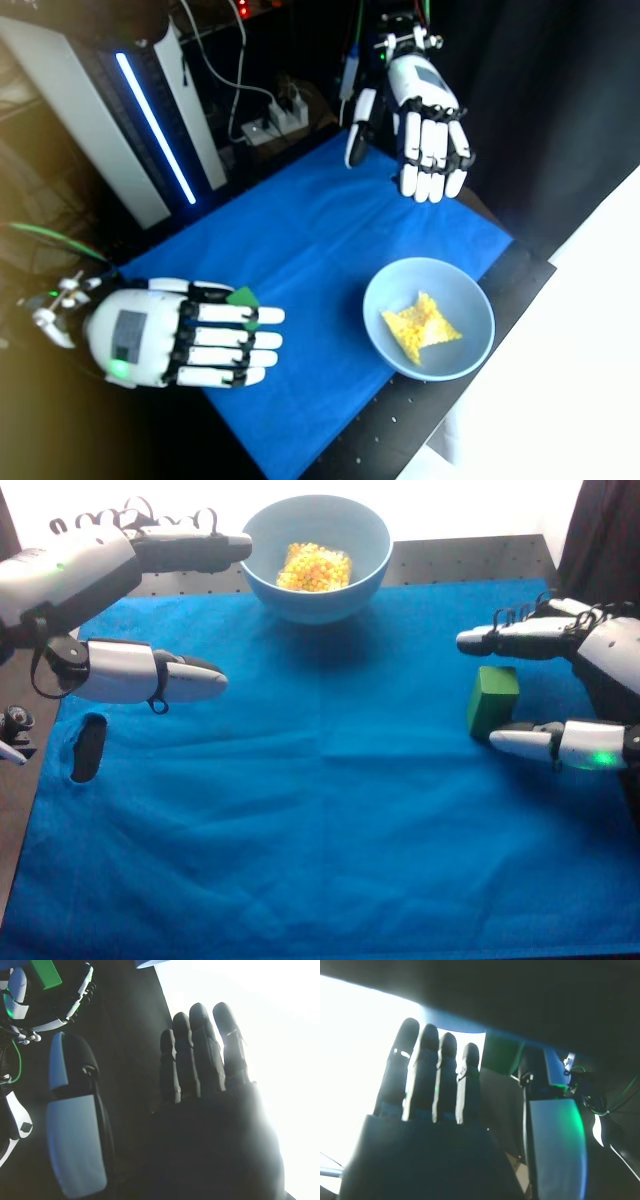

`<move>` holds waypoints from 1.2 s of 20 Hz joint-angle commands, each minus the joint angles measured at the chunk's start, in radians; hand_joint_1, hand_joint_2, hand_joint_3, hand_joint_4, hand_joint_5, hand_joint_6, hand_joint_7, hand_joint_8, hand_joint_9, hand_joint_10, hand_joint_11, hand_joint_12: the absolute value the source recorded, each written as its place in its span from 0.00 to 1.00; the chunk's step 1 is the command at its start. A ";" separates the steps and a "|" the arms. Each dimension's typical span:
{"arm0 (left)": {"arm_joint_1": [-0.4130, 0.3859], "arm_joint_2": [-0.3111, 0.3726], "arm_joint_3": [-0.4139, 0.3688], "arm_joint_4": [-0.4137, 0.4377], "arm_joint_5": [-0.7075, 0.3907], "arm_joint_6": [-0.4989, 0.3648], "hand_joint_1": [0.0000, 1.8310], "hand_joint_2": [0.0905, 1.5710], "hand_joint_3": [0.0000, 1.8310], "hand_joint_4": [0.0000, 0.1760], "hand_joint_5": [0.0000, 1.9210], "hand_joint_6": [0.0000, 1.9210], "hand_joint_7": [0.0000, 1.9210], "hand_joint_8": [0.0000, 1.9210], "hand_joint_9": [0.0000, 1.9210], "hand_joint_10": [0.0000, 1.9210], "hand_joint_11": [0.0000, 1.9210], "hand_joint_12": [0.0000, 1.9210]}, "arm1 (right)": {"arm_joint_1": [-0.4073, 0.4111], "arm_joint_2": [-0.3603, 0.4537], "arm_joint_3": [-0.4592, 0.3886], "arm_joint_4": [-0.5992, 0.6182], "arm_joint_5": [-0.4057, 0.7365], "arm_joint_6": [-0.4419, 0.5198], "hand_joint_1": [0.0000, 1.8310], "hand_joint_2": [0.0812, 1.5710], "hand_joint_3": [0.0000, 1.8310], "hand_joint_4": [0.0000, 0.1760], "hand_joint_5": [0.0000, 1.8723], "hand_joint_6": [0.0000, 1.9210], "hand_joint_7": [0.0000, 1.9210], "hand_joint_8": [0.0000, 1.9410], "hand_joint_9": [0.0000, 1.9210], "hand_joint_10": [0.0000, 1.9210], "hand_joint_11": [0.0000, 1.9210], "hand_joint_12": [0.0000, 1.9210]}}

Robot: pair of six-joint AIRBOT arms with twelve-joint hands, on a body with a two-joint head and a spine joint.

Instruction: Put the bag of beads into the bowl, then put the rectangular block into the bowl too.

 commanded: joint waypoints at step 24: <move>0.023 -0.018 0.003 -0.035 -0.120 -0.002 0.51 0.63 0.00 0.08 0.19 0.00 0.24 0.00 0.24 0.00 0.00 0.46 | 0.163 -0.008 0.031 -0.069 0.120 0.005 0.63 0.71 0.00 0.00 0.50 0.53 0.74 0.24 0.71 0.59 0.62 0.80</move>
